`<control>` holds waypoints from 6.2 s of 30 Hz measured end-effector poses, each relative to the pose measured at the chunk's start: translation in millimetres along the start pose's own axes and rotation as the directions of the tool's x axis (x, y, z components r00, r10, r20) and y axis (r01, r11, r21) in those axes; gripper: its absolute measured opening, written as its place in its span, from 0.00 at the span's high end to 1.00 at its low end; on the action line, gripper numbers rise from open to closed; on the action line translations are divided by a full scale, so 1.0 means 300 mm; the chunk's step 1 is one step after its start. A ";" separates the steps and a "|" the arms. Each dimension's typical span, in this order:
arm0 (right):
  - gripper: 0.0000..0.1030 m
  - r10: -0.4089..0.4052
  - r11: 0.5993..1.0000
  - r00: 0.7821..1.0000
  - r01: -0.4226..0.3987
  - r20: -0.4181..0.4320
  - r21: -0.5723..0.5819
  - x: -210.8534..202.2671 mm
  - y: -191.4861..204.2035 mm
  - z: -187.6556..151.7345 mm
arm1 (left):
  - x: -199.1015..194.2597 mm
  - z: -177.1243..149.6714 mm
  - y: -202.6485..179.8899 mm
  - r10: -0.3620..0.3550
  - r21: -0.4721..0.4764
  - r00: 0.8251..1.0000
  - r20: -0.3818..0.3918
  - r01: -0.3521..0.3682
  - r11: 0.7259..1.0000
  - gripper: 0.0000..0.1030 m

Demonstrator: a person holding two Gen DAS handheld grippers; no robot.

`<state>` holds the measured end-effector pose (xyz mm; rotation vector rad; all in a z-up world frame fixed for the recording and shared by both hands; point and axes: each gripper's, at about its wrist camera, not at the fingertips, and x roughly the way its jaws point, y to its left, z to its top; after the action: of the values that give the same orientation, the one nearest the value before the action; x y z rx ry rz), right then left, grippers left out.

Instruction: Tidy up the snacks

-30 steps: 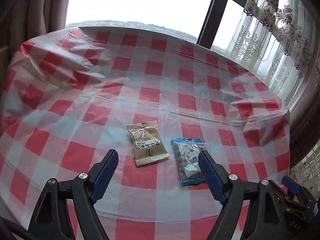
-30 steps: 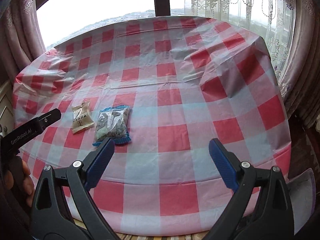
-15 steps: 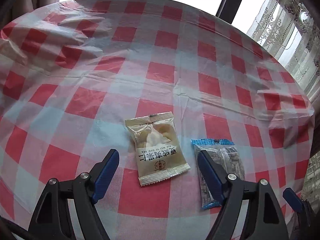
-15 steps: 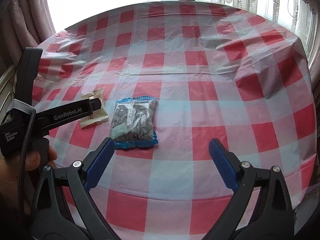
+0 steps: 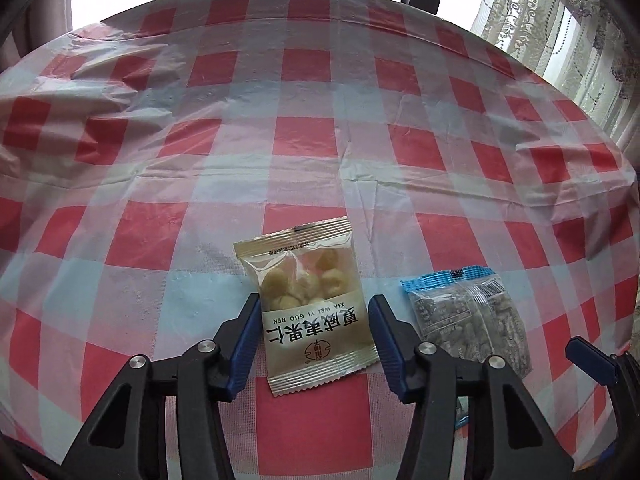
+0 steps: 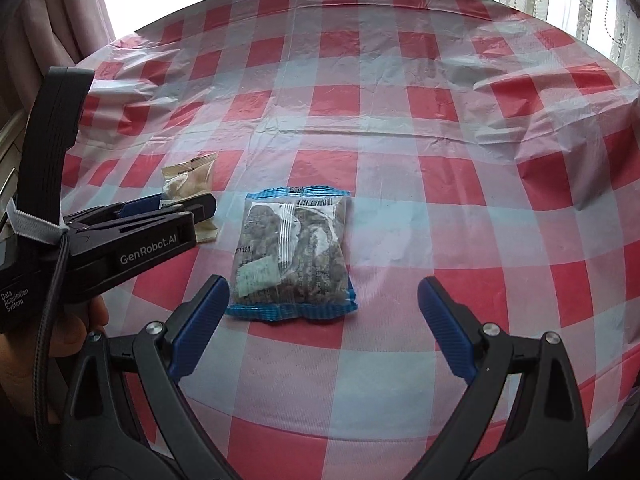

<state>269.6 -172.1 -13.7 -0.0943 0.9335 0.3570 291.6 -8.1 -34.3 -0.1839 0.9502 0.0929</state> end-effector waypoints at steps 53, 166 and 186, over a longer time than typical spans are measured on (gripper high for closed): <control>0.38 -0.015 1.000 1.000 0.015 -0.024 -0.019 -0.002 0.051 -0.052 | -0.206 -0.208 0.097 -0.039 -0.093 0.999 0.002 0.039 0.995 0.60; 0.19 -0.478 0.706 0.858 0.501 -0.186 0.501 -0.913 -0.893 -0.901 | -0.543 -0.774 -0.998 -0.445 0.257 0.767 -0.463 0.597 0.760 0.12; 0.19 -0.470 0.705 0.862 0.496 -0.191 0.506 -0.910 -0.900 -0.910 | -0.543 -0.774 -0.999 -0.445 0.257 0.767 -0.462 0.596 0.761 0.12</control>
<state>3.8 -559.4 22.3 0.1753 0.9885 -0.4166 59.5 -347.4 1.3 -0.0951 1.2467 -0.6914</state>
